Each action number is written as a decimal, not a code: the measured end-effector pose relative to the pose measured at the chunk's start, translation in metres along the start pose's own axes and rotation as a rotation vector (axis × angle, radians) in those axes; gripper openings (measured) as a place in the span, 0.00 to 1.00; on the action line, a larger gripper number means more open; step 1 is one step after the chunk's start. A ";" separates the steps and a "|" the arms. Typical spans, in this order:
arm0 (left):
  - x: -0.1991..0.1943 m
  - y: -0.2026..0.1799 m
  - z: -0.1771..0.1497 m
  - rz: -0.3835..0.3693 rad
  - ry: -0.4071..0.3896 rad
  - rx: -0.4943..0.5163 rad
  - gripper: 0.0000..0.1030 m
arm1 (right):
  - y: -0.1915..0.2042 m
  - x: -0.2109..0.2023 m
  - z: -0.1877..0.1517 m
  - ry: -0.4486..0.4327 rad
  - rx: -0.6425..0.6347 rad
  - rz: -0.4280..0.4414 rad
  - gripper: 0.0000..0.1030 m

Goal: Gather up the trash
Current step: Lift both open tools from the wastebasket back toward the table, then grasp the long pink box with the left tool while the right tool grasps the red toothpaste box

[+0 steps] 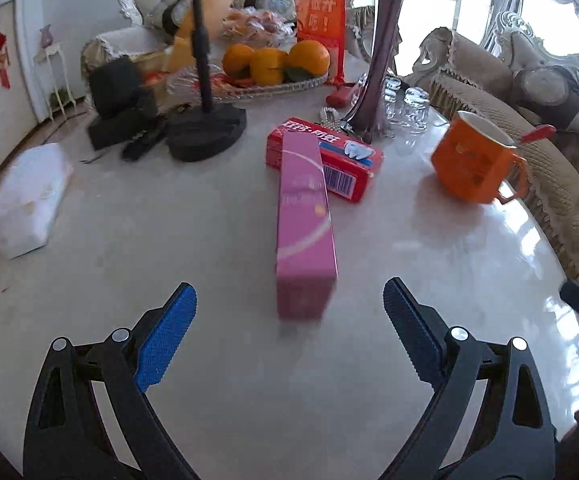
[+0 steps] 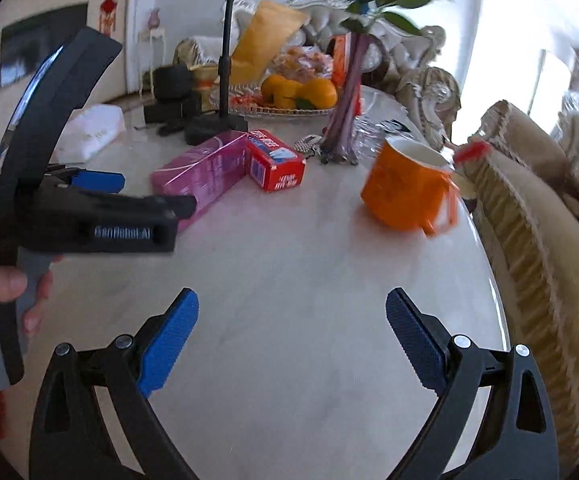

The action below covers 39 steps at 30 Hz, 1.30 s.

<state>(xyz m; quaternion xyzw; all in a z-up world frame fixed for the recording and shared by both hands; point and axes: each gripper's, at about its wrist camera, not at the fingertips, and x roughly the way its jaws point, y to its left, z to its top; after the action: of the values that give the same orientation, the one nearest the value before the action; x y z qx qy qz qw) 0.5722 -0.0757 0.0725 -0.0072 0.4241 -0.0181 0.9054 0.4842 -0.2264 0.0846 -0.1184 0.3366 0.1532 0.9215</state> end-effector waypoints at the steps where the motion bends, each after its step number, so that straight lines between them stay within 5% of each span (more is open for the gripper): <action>1: 0.009 0.001 0.005 -0.010 0.007 -0.009 0.89 | 0.001 0.008 0.006 0.007 -0.021 0.005 0.88; 4: 0.035 0.002 0.019 -0.011 0.027 -0.010 0.89 | 0.008 0.032 0.022 0.010 -0.086 0.012 0.88; 7: 0.055 0.003 0.031 -0.008 0.051 0.023 0.78 | 0.012 0.058 0.040 0.022 -0.143 0.034 0.88; 12: 0.067 0.020 0.046 -0.010 0.059 0.042 0.32 | 0.026 0.093 0.068 0.032 -0.242 0.037 0.88; 14: 0.070 0.027 0.048 -0.018 0.063 0.056 0.28 | 0.026 0.103 0.083 0.012 -0.248 0.039 0.88; 18: 0.072 0.050 0.051 -0.040 0.067 -0.011 0.28 | 0.021 0.120 0.100 0.003 -0.239 0.042 0.88; 24: 0.074 0.049 0.052 0.007 0.059 0.017 0.27 | 0.018 0.152 0.115 0.087 -0.231 0.088 0.87; 26: 0.072 0.047 0.050 0.018 0.054 0.027 0.27 | 0.020 0.159 0.114 0.119 -0.210 0.135 0.73; 27: 0.072 0.047 0.050 0.021 0.052 0.030 0.27 | 0.019 0.159 0.114 0.126 -0.176 0.157 0.56; 29: 0.072 0.047 0.050 0.023 0.049 0.032 0.27 | 0.019 0.158 0.112 0.150 -0.109 0.173 0.52; 33: 0.072 0.046 0.050 0.028 0.047 0.042 0.27 | 0.022 0.142 0.099 0.146 -0.028 0.125 0.48; 39: 0.049 0.054 0.037 -0.050 0.036 -0.004 0.27 | -0.002 0.059 0.054 0.082 0.237 0.202 0.48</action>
<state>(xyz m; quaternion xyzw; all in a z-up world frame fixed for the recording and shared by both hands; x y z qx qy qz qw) 0.6334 -0.0241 0.0575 -0.0192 0.4402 -0.0399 0.8968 0.5590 -0.1990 0.0863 0.0195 0.3997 0.1996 0.8944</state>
